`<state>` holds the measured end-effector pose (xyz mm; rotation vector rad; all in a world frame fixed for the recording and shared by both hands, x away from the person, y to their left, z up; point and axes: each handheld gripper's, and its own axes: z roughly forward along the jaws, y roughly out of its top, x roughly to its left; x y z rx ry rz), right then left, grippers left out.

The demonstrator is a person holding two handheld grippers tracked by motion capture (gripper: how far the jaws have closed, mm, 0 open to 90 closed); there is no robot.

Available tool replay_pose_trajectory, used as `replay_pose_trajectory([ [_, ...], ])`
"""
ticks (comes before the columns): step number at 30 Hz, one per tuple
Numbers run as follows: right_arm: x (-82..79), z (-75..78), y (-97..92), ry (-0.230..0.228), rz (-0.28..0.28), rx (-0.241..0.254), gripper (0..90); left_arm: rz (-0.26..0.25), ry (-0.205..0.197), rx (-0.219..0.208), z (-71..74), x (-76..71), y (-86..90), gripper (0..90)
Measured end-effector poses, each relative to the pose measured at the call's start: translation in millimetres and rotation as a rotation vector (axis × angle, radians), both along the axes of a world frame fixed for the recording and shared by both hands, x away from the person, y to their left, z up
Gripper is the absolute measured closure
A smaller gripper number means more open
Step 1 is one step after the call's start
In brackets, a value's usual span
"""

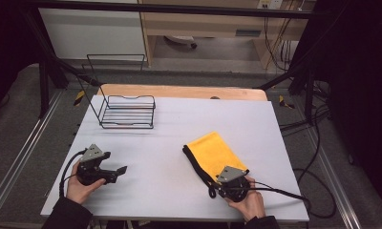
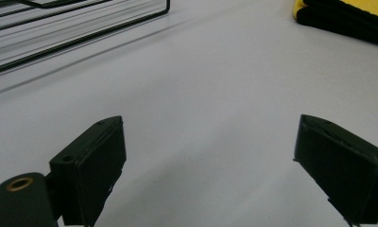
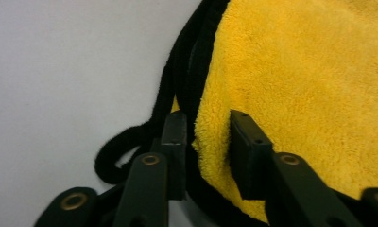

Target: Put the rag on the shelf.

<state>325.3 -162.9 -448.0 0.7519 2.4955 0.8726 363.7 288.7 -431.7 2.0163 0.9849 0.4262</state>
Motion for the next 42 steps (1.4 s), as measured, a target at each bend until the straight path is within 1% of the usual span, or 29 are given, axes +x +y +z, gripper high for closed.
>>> replay_pose_trajectory([
  [1, 0.6, 0.6, 0.1, 0.004, -0.008, -0.001, 73.6, 0.001, -0.002, -0.005, 0.2, -0.2, -0.4, 9.5],
  [4, 3.2, 2.7, 0.2, 0.033, -0.046, 0.019, 76.7, 0.002, 0.0, -0.008, 0.3, 0.2, -0.5, 9.6],
  [6, 4.6, 4.4, 0.0, 0.044, -0.053, 0.028, 78.1, 0.001, 0.004, -0.005, 0.0, 0.5, -0.2, 9.5],
  [9, 7.4, 9.7, -1.9, 0.08, -0.08, 0.082, 79.3, 0.003, 0.004, -0.009, 0.0, 0.7, 0.0, 9.5],
  [10, 8.2, 12.7, -2.5, 0.092, -0.09, 0.112, 79.5, 0.005, 0.005, -0.009, 0.0, 1.0, 0.4, 9.5],
  [11, 9.0, 15.8, -2.3, 0.105, -0.094, 0.132, 79.6, 0.005, 0.005, -0.009, 0.0, 1.0, 0.4, 9.5],
  [13, 8.9, 22.7, 2.2, 0.11, -0.093, 0.161, 79.6, 0.005, 0.007, -0.006, 0.1, 1.1, 0.4, 9.5],
  [15, 8.7, 28.3, 11.8, 0.118, -0.082, 0.196, 79.6, 0.007, 0.007, -0.006, 0.2, 1.1, 0.4, 9.4],
  [17, 9.4, 32.5, 25.6, 0.136, -0.064, 0.219, 79.5, 0.01, 0.007, -0.01, 0.5, 0.9, 0.7, 9.4],
  [18, 10.1, 33.5, 34.0, 0.136, -0.054, 0.224, 79.5, 0.01, 0.007, -0.01, 0.5, 0.9, 0.7, 9.4],
  [20, 11.1, 34.7, 51.4, 0.15, -0.038, 0.226, 79.4, 0.015, 0.007, -0.019, 1.0, 0.7, 2.3, 9.4],
  [21, 11.1, 34.7, 51.4, 0.15, -0.038, 0.226, 79.4, 0.015, 0.007, -0.019, 1.0, 0.7, 2.3, 9.4],
  [22, 12.7, 33.3, 67.3, 0.156, -0.018, 0.222, 79.5, 0.018, 0.007, -0.023, 1.3, 0.5, 3.3, 9.4],
  [24, 12.8, 31.6, 80.2, 0.17, -0.005, 0.229, 79.5, 0.021, 0.007, -0.027, 1.6, 0.4, 4.0, 9.4],
  [26, 11.3, 30.5, 89.6, 0.182, 0.012, 0.239, 79.5, 0.024, 0.009, -0.028, 1.8, 0.5, 4.6, 9.4],
  [27, 9.9, 29.8, 93.3, 0.186, 0.023, 0.236, 79.4, 0.024, 0.009, -0.028, 1.8, 0.5, 4.6, 9.4],
  [29, 7.5, 25.9, 98.8, 0.188, 0.027, 0.219, 78.6, 0.028, 0.015, -0.034, 2.0, 0.9, 4.3, 9.4],
  [31, 9.0, 20.2, 99.7, 0.207, 0.037, 0.211, 75.5, 0.031, 0.021, -0.041, 2.9, 1.5, 3.2, 9.4],
  [32, 9.3, 19.0, 100.1, 0.211, 0.052, 0.205, 72.5, 0.034, 0.023, -0.046, 3.7, 1.9, 2.2, 9.4],
  [33, 9.5, 19.2, 99.8, 0.212, 0.063, 0.208, 68.6, 0.04, 0.027, -0.045, 5.1, 2.4, 1.1, 9.4],
  [34, 9.7, 21.0, 98.3, 0.222, 0.075, 0.222, 65.4, 0.04, 0.027, -0.045, 5.1, 2.4, 1.1, 9.4],
  [35, 9.7, 21.0, 98.3, 0.222, 0.075, 0.222, 65.4, 0.042, 0.034, -0.056, 6.2, 3.0, -0.8, 9.4],
  [36, 10.2, 27.5, 91.9, 0.206, 0.075, 0.273, 56.3, 0.044, 0.036, -0.065, 9.4, 4.9, -4.9, 9.4],
  [37, 11.3, 31.7, 87.0, 0.194, 0.065, 0.289, 53.8, 0.05, 0.041, -0.066, 11.2, 6.2, -7.6, 9.4],
  [39, 14.8, 38.9, 74.2, 0.15, 0.038, 0.315, 47.2, 0.046, 0.046, -0.079, 14.9, 9.7, -13.9, 9.5],
  [40, 17.6, 41.3, 66.8, 0.126, 0.021, 0.323, 43.8, 0.046, 0.046, -0.079, 14.9, 9.7, -13.9, 9.5],
  [41, 21.1, 42.9, 59.0, 0.107, -0.006, 0.33, 39.8, 0.048, 0.053, -0.083, 16.7, 11.9, -18.1, 9.6],
  [42, 25.1, 43.9, 51.3, 0.091, -0.033, 0.338, 37.0, 0.05, 0.057, -0.077, 20.3, 17.0, -28.6, 9.7],
])
